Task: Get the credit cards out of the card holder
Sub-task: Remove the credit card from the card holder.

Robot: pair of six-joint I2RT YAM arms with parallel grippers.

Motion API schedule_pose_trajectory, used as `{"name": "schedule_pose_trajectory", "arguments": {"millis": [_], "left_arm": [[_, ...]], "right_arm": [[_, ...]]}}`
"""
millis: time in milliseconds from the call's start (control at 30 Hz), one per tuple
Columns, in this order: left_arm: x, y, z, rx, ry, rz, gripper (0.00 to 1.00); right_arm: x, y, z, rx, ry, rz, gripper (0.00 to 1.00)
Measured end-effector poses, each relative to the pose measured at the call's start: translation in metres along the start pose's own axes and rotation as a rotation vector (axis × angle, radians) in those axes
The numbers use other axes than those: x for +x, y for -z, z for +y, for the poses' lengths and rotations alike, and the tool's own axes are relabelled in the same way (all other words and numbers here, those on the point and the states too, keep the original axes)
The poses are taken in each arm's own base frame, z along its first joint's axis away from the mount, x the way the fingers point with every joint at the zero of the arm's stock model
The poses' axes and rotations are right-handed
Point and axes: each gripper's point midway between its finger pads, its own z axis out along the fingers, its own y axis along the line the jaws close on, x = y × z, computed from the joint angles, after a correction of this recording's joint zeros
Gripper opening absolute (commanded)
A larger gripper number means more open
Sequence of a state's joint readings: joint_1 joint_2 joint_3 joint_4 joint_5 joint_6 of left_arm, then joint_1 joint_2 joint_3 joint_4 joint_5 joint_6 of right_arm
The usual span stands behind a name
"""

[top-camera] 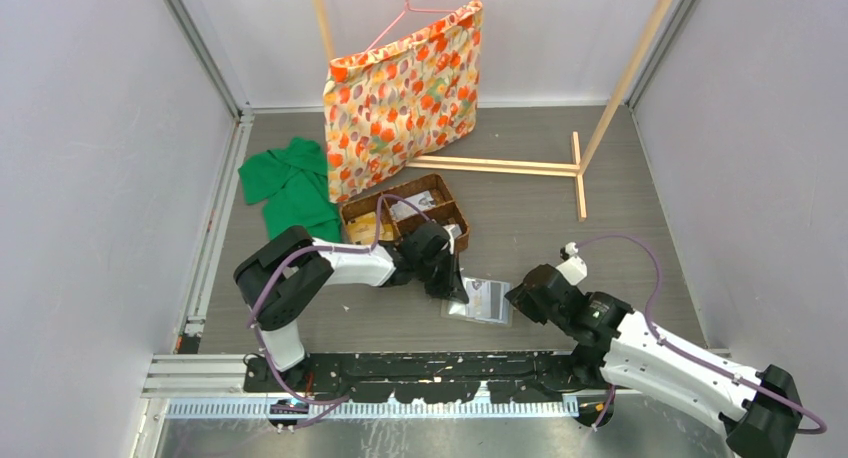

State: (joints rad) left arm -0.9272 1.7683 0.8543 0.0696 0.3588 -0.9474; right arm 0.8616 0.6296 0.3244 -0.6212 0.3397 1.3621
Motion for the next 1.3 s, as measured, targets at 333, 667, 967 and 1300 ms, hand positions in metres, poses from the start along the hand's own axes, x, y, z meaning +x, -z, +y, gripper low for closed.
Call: {"name": "schedule_pose_trajectory", "arguments": {"millis": [333,667,967,1300], "left_arm": [[0.000,0.004,-0.003,-0.023,-0.025,0.029,0.01],[0.002,0.005,-0.007,-0.015,-0.027,0.054,0.36],[0.003,0.004,-0.009,0.000,-0.018,0.061,0.41],[0.002,-0.006,-0.013,0.046,0.008,0.053,0.12]], "right_arm": [[0.006,-0.015,0.017,0.013,0.080,0.026,0.30],[0.011,-0.022,0.028,-0.022,0.073,0.042,0.30],[0.013,-0.023,0.023,-0.039,0.054,0.039,0.30],[0.013,-0.023,0.023,-0.049,0.036,0.038,0.30]]}}
